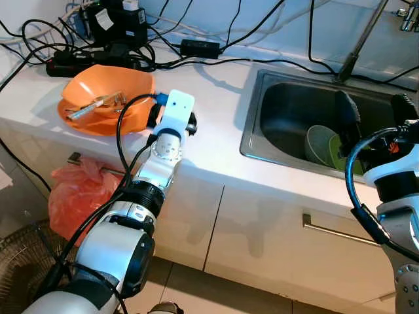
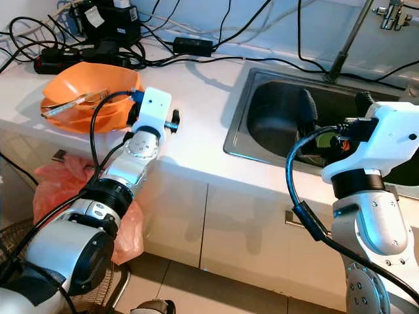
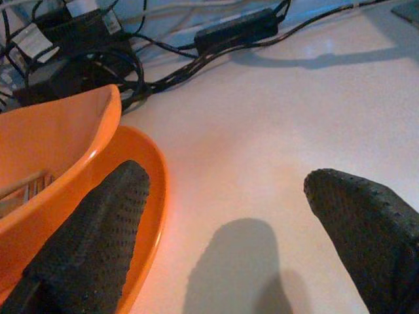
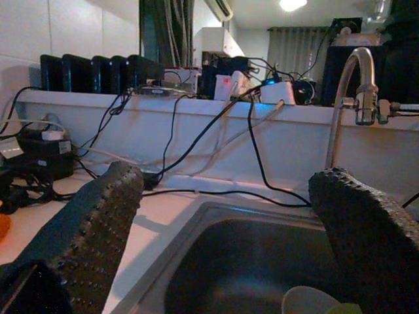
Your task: Kitchen organization
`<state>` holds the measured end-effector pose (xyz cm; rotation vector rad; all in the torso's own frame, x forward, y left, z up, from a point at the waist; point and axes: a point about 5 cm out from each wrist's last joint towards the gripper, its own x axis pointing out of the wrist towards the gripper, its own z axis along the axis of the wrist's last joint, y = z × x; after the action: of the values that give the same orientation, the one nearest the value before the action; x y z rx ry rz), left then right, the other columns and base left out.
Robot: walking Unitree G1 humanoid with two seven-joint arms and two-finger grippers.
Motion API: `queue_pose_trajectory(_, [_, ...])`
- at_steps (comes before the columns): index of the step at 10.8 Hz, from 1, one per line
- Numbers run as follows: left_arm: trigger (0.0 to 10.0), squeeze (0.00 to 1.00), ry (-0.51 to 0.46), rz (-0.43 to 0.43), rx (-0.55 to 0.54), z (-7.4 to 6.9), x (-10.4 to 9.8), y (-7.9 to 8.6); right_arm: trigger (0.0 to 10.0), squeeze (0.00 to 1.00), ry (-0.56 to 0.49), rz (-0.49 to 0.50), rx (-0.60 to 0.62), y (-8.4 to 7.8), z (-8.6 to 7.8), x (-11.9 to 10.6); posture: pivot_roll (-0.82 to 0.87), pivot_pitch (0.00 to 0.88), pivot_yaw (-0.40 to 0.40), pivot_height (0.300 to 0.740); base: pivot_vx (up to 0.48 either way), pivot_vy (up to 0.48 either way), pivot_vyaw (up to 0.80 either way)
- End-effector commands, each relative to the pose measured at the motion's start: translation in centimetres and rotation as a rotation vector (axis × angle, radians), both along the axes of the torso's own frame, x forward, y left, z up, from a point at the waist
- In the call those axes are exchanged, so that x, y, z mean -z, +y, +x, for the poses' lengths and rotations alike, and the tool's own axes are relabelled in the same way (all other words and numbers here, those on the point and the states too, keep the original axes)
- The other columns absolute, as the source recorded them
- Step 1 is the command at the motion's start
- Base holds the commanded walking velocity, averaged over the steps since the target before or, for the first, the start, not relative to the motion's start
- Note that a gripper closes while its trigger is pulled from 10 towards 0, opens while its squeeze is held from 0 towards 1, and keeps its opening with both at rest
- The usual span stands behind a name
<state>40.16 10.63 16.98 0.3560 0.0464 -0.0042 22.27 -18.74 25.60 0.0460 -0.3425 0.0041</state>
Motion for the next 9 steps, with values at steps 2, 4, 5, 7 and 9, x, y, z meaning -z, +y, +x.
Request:
queue_pose_trajectory(2, [10.0, 0.00, 0.010, -0.025, -0.029, 0.5, -0.9, -0.2, 10.0, 0.00, 0.005, -0.008, 0.002, -0.1, -0.3, -0.1, 0.09, 0.000, -0.070, 0.740, 0.000, 0.000, 0.00])
queue_pose_trajectory(4, [10.0, 0.00, 0.032, -0.049, -0.057, 0.8, -1.3, 0.3, 10.0, 0.00, 0.010, -0.007, 0.001, -0.1, -0.4, -0.1, 0.09, 0.000, -0.068, 0.740, 0.000, 0.000, 0.00])
queue_pose_trajectory(5, [10.0, 0.00, 0.059, -0.071, -0.086, 0.9, -1.3, 0.8, 10.0, 0.00, 0.012, -0.006, 0.000, 0.0, -0.4, 0.0, 0.09, 0.000, -0.065, 0.740, 0.000, 0.000, 0.00])
queue_pose_trajectory(7, [10.0, 0.00, 0.068, -0.072, -0.108, 1.1, -1.5, 1.3, 10.0, 0.00, 0.013, -0.004, 0.001, 0.0, -0.5, 0.0, 0.09, 0.000, -0.063, 0.740, 0.000, 0.000, 0.00])
queue_pose_trajectory(9, [10.0, 0.00, 0.114, -0.090, -0.127, 1.1, -1.1, 1.7, 10.0, 0.00, 0.015, -0.003, 0.005, 0.0, -0.6, 0.0, 0.08, 0.000, -0.060, 0.740, 0.000, 0.000, 0.00])
